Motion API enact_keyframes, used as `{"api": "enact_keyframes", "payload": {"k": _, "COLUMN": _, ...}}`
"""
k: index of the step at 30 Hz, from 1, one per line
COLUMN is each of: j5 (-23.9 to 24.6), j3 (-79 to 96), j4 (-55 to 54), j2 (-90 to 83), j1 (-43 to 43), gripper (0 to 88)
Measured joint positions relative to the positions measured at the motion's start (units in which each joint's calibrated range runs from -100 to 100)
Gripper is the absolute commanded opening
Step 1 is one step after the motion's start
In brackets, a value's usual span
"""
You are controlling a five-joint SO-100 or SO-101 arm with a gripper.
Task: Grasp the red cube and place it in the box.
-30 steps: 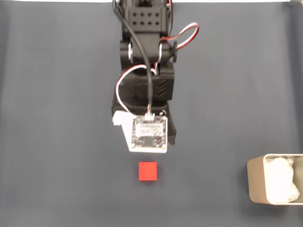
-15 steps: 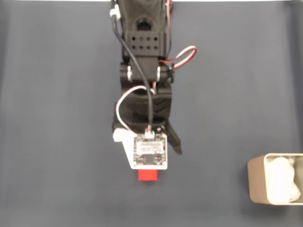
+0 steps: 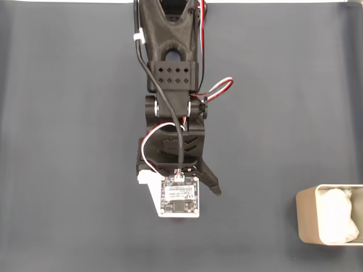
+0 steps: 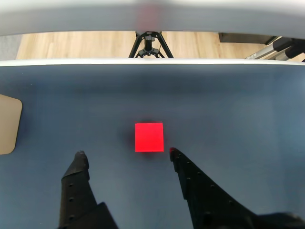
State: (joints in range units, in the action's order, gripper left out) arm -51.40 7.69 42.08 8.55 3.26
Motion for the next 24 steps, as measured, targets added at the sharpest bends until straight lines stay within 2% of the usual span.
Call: {"api": "enact_keyframes", "payload": {"k": 24, "j5": 0.0, "j3": -7.3, "j4": -1.9, "j2": 9.2, "j1": 0.0, "gripper": 39.9}}
